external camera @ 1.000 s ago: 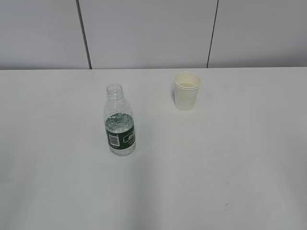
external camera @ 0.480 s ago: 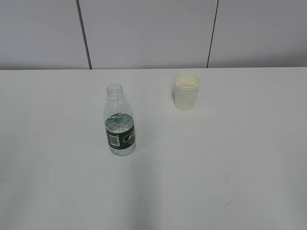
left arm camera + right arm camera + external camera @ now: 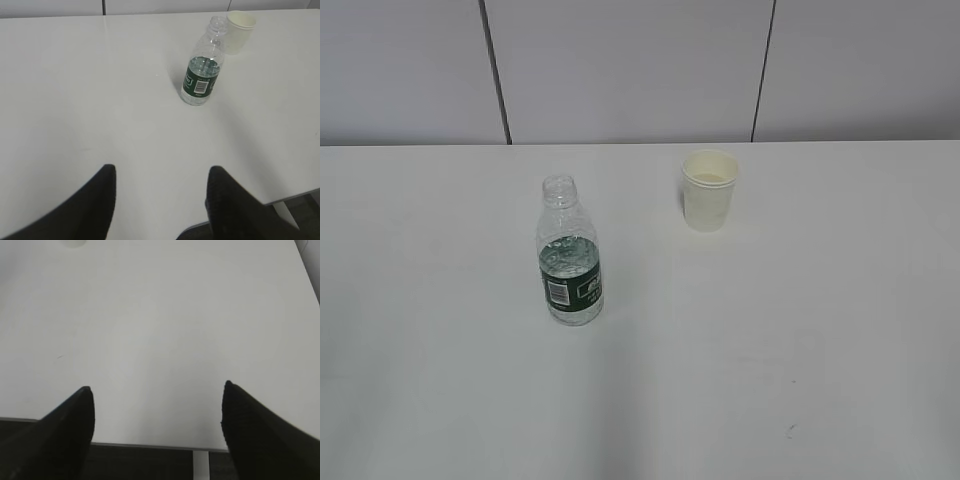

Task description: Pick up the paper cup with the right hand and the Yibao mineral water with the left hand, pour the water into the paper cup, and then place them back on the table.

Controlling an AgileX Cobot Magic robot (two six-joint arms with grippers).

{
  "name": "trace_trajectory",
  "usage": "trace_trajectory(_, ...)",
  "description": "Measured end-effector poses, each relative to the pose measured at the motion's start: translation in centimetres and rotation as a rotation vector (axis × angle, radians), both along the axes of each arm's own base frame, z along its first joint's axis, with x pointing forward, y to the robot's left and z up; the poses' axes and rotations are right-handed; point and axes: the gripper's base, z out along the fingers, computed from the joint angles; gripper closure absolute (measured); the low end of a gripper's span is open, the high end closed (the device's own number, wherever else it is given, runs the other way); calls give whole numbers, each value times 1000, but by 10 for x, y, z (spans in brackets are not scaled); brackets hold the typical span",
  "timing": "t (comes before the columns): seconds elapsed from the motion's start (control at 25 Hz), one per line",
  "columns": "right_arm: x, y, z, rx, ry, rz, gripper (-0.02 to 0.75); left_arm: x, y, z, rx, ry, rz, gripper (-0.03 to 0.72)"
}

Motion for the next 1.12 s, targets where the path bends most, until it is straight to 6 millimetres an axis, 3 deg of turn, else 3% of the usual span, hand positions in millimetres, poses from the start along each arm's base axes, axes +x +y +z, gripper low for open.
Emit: trace_trajectory(1.12, 7, 1, -3, -1, -39, 4, 150, 0, 0, 0, 0, 0, 0, 315)
